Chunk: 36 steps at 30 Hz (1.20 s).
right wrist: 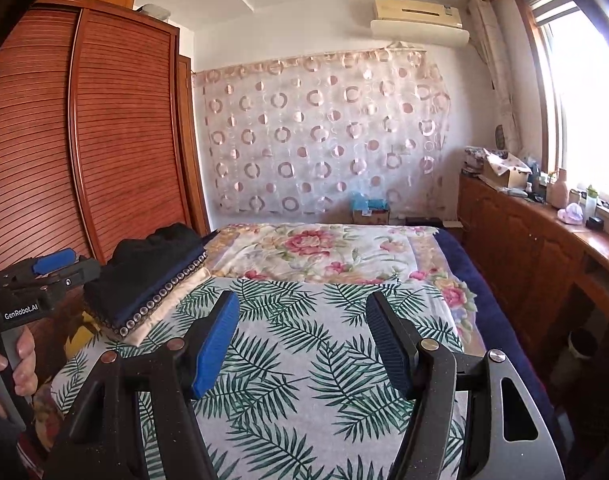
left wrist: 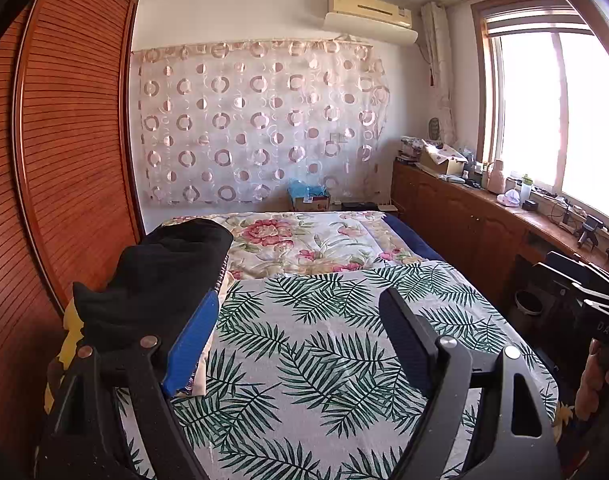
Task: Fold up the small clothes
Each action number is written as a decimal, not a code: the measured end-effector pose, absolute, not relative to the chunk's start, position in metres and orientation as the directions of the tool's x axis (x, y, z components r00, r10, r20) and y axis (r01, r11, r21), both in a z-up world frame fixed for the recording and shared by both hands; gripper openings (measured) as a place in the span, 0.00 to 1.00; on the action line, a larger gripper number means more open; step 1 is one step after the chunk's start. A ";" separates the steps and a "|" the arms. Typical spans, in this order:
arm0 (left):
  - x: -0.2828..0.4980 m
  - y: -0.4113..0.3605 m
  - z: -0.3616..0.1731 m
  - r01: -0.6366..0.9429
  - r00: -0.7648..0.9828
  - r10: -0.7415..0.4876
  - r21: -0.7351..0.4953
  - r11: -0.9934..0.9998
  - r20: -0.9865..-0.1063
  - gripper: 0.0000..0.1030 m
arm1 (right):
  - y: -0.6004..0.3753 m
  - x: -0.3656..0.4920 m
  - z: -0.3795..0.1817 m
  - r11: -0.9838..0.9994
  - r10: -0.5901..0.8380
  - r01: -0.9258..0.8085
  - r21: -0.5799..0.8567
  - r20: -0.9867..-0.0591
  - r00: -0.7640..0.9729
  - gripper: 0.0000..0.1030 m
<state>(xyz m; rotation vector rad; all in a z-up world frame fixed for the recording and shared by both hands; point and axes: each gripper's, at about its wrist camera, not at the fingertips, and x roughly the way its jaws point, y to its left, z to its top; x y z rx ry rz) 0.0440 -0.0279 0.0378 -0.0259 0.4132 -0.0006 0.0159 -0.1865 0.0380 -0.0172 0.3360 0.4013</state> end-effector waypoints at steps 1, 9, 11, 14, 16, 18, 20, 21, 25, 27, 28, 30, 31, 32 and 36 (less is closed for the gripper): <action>0.044 -0.028 0.038 -0.004 0.916 -0.006 -0.024 1.000 -0.400 0.80 | -0.187 0.016 0.039 0.921 0.380 -0.385 0.049 -0.323 0.867 0.66; 0.041 -0.029 0.039 -0.002 0.917 -0.008 -0.024 1.000 -0.399 0.80 | -0.192 0.018 0.040 0.921 0.381 -0.386 0.048 -0.322 0.867 0.66; 0.040 -0.029 0.041 -0.001 0.918 -0.008 -0.023 1.000 -0.397 0.80 | -0.194 0.018 0.041 0.921 0.381 -0.387 0.049 -0.322 0.867 0.66; 0.041 -0.029 0.040 -0.001 0.918 -0.009 -0.025 1.000 -0.397 0.80 | -0.195 0.018 0.041 0.921 0.381 -0.387 0.048 -0.320 0.867 0.66; 0.041 -0.029 0.040 -0.002 0.917 -0.008 -0.024 1.000 -0.398 0.80 | -0.196 0.018 0.041 0.921 0.381 -0.386 0.048 -0.320 0.868 0.66; 0.041 -0.029 0.039 0.000 0.917 -0.010 -0.024 1.000 -0.398 0.80 | -0.198 0.019 0.041 0.921 0.381 -0.387 0.048 -0.320 0.868 0.66; 0.040 -0.029 0.039 -0.001 0.918 -0.008 -0.023 1.000 -0.398 0.80 | -0.197 0.019 0.040 0.921 0.381 -0.387 0.049 -0.320 0.867 0.66; 0.040 -0.029 0.039 0.000 0.918 -0.009 -0.023 1.000 -0.398 0.80 | -0.198 0.019 0.040 0.921 0.382 -0.386 0.050 -0.320 0.867 0.66; 0.040 -0.029 0.039 -0.001 0.918 -0.009 -0.025 1.000 -0.396 0.80 | -0.199 0.019 0.040 0.921 0.381 -0.387 0.049 -0.319 0.868 0.66; 0.040 -0.029 0.039 -0.001 0.918 -0.008 -0.023 1.000 -0.396 0.80 | -0.201 0.020 0.042 0.921 0.382 -0.387 0.050 -0.319 0.867 0.66; 0.040 -0.029 0.039 -0.001 0.918 -0.008 -0.023 1.000 -0.396 0.80 | -0.201 0.020 0.041 0.921 0.382 -0.387 0.050 -0.319 0.867 0.66; 0.040 -0.029 0.038 -0.001 0.918 -0.008 -0.023 1.000 -0.396 0.80 | -0.202 0.021 0.042 0.921 0.381 -0.386 0.049 -0.319 0.868 0.66; 0.040 -0.030 0.039 0.000 0.918 -0.009 -0.022 1.000 -0.396 0.80 | -0.202 0.021 0.042 0.921 0.381 -0.387 0.049 -0.318 0.868 0.66; 0.040 -0.030 0.039 -0.001 0.918 -0.008 -0.022 1.000 -0.396 0.80 | -0.203 0.021 0.041 0.920 0.383 -0.388 0.050 -0.318 0.867 0.66; 0.040 -0.030 0.039 -0.001 0.919 -0.008 -0.022 1.000 -0.395 0.80 | -0.204 0.021 0.041 0.921 0.382 -0.388 0.047 -0.316 0.868 0.66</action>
